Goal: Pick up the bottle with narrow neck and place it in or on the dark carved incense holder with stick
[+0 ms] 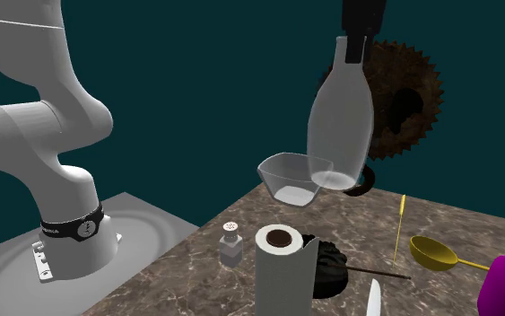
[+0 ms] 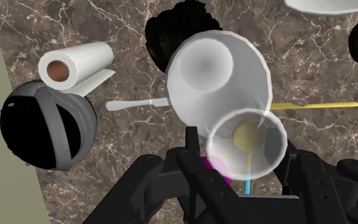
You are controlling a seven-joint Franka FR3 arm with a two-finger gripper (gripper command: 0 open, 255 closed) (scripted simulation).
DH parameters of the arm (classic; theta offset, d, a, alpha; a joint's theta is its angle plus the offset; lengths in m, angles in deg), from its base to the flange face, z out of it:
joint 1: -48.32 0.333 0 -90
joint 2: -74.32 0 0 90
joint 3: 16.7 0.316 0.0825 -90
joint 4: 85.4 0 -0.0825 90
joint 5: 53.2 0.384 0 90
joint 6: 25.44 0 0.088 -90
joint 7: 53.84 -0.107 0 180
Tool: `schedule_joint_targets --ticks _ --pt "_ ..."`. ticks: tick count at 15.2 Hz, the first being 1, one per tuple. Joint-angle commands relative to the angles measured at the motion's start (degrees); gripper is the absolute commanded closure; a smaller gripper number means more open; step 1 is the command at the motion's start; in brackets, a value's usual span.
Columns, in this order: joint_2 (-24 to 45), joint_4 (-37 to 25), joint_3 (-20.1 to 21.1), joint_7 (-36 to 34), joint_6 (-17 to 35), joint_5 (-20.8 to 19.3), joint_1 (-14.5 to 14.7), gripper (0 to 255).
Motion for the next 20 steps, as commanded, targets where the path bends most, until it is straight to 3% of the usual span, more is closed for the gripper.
schedule_joint_targets --ticks 1,20 --pt "1.08 -0.28 -0.05 -0.05 0.74 -0.42 0.1 255" --pt "-1.38 17.54 -0.45 0.65 16.28 0.53 -0.85 255"
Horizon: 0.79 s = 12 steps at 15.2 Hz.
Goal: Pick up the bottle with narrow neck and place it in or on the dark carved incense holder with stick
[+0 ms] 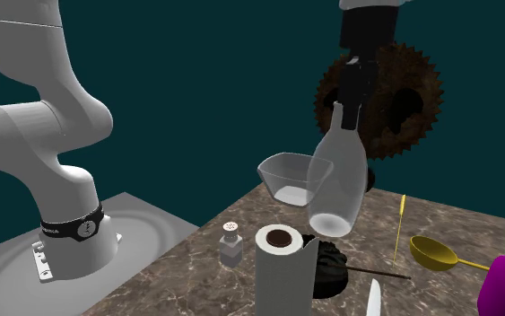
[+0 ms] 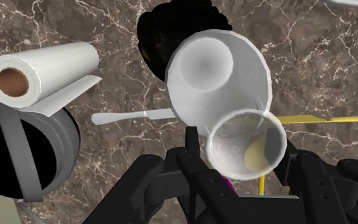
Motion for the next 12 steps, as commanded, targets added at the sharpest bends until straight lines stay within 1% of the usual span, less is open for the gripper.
schedule_joint_targets --ticks 1,10,11,12 --pt "0.13 1.5 -0.04 0.03 1.69 -0.06 -0.04 255" --pt "1.0 7.41 -0.14 -0.16 8.39 -0.47 -0.05 255" --pt "1.31 8.51 -0.17 -0.24 9.79 -0.62 -0.03 255" --pt "1.29 8.53 -0.17 -0.24 9.79 -0.61 -0.03 255"
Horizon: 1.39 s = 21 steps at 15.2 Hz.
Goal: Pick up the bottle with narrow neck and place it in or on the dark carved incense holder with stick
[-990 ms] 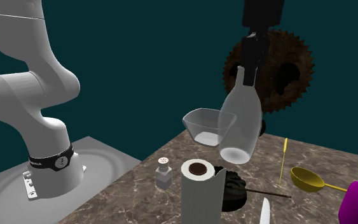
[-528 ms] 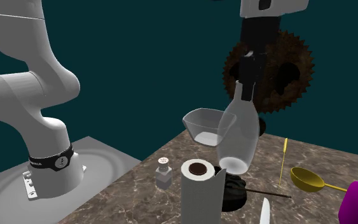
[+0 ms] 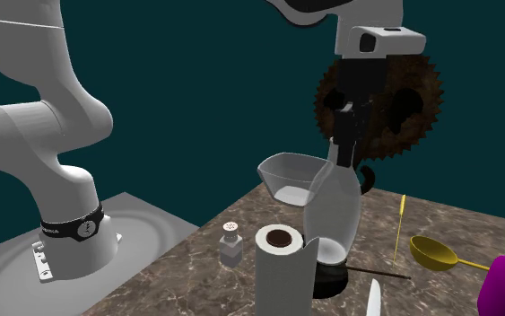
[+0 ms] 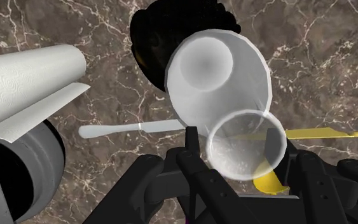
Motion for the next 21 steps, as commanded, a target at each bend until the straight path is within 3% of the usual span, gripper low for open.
schedule_joint_targets --ticks 1,7,8,13,17,21 --pt "0.09 0.4 -0.04 0.05 0.55 -0.05 -0.04 255" --pt "0.09 0.4 -0.04 0.05 0.55 -0.05 -0.04 255" --pt "0.09 0.4 -0.04 0.05 0.55 -0.05 -0.04 0" --pt "0.09 0.4 -0.04 0.05 0.56 -0.05 -0.04 0" --pt "-1.06 -5.53 0.03 0.42 -6.44 0.49 -0.13 0" --pt "-1.06 -5.53 0.03 0.42 -6.44 0.49 -0.13 0"
